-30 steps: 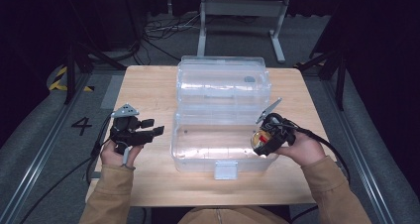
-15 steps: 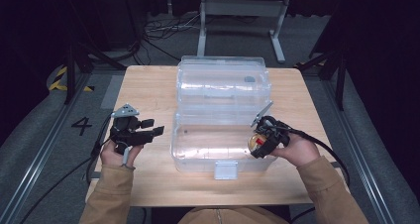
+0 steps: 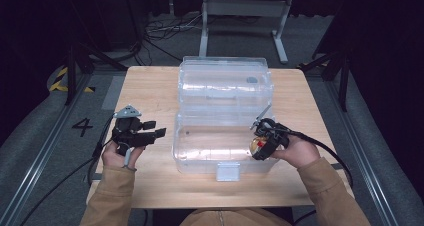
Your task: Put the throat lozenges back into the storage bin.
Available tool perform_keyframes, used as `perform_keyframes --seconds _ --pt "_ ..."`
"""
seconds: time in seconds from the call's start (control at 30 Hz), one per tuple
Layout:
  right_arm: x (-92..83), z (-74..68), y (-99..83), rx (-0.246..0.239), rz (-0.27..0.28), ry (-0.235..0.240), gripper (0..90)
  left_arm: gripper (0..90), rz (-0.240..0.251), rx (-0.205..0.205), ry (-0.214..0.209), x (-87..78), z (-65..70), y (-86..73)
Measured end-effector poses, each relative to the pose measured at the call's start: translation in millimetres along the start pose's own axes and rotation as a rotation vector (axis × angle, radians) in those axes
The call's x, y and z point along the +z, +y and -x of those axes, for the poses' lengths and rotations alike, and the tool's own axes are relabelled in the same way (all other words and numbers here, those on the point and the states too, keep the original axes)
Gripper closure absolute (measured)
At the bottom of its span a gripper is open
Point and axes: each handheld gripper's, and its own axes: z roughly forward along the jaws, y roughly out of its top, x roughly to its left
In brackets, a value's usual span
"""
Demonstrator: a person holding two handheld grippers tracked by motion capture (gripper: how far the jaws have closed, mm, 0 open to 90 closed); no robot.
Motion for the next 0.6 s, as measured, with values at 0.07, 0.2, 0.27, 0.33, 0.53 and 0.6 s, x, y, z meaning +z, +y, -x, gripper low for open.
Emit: perform_keyframes --seconds 0.07,0.2,0.27,0.33,0.53,0.6 --pt "1.5 -0.4 -0.2 0.001 -0.001 -0.007 20.2 46.8 0.000 0.001 0.000 -0.1 -0.1 0.0" --pt "3.4 -1.9 -0.1 0.002 -0.009 -0.018 20.2 46.8 0.000 -0.001 0.000 -0.6 -0.3 0.1" --pt "4.6 -2.9 0.0 -0.002 -0.015 -0.030 20.2 46.8 0.000 0.001 0.002 -0.6 -0.3 0.0" --pt "6.2 -4.3 0.2 0.001 -0.029 -0.037 20.2 46.8 -0.001 0.002 0.003 -0.6 -0.3 0.0" --pt "7.4 -5.0 0.3 0.011 -0.025 -0.037 20.2 46.8 -0.001 0.001 0.003 -0.6 -0.4 0.0" --pt "7.8 -5.3 0.6 0.019 -0.027 -0.041 20.2 46.8 -0.001 0.001 0.003 -0.2 -0.3 0.0"
